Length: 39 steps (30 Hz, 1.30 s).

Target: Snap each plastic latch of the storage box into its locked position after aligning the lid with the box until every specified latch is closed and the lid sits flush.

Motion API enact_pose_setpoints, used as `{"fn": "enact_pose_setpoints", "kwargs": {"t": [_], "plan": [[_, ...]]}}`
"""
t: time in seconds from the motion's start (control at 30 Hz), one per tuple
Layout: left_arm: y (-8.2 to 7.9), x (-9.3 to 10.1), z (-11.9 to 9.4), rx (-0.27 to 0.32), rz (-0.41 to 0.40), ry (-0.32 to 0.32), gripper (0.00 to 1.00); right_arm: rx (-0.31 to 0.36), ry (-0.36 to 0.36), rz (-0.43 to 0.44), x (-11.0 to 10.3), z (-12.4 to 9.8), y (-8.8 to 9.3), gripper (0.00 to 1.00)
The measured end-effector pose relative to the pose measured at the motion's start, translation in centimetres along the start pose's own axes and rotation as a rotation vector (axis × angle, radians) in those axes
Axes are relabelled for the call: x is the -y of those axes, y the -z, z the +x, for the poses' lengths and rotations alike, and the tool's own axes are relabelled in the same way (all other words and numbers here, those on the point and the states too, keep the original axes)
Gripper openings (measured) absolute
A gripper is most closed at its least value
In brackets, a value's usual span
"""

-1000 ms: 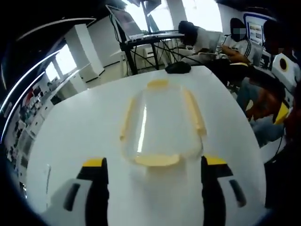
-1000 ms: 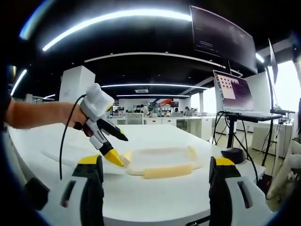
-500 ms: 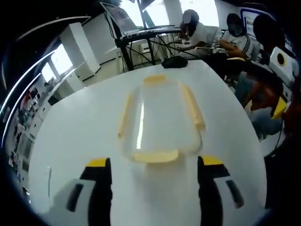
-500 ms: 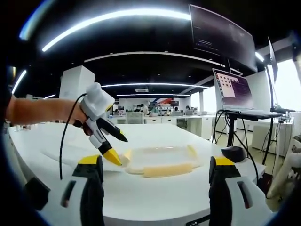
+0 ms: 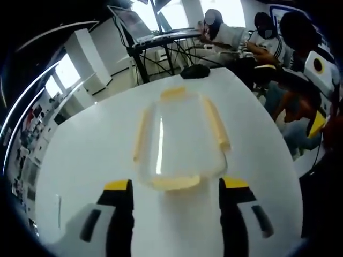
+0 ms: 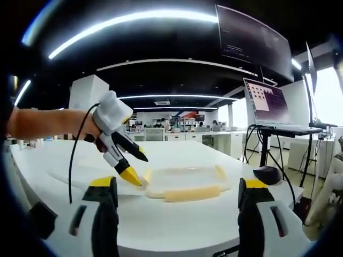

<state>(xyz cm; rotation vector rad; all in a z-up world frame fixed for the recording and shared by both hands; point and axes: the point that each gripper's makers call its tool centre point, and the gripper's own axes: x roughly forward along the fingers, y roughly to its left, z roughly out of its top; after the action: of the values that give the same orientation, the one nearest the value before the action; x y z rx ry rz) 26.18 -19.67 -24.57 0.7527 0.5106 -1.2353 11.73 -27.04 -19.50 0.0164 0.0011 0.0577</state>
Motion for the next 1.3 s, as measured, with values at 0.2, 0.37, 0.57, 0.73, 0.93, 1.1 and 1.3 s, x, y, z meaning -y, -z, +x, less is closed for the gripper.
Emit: {"fn": "enact_pose_setpoints", "kwargs": {"t": [0.2,0.37,0.57,0.73,0.93,1.1,1.3], "plan": [[0.3,-0.19,0.13,-0.009,-0.014,-0.001,0.62,-0.002,0.0,0.002,0.09,0.02,0.12,0.93],[0.25,-0.11,0.17,-0.002,-0.017,0.011,0.58,-0.001,-0.004,0.003,0.01,0.07,0.15,0.93],[-0.15,-0.22,0.04,0.013,-0.018,0.006,0.56,-0.006,-0.01,0.002,-0.13,0.18,0.28,0.93],[-0.3,-0.31,0.0,0.024,-0.022,0.003,0.52,-0.007,-0.012,0.003,-0.18,0.22,0.36,0.93],[-0.3,-0.11,-0.01,0.026,-0.027,0.009,0.5,-0.009,-0.015,0.003,-0.27,0.25,0.48,0.93],[-0.63,-0.36,0.19,0.049,-0.073,0.019,0.49,-0.021,-0.023,0.004,-0.48,0.3,0.85,0.93],[-0.19,-0.3,0.49,0.043,-0.095,0.029,0.49,-0.018,-0.025,0.003,-0.54,0.33,0.76,0.93]]}}
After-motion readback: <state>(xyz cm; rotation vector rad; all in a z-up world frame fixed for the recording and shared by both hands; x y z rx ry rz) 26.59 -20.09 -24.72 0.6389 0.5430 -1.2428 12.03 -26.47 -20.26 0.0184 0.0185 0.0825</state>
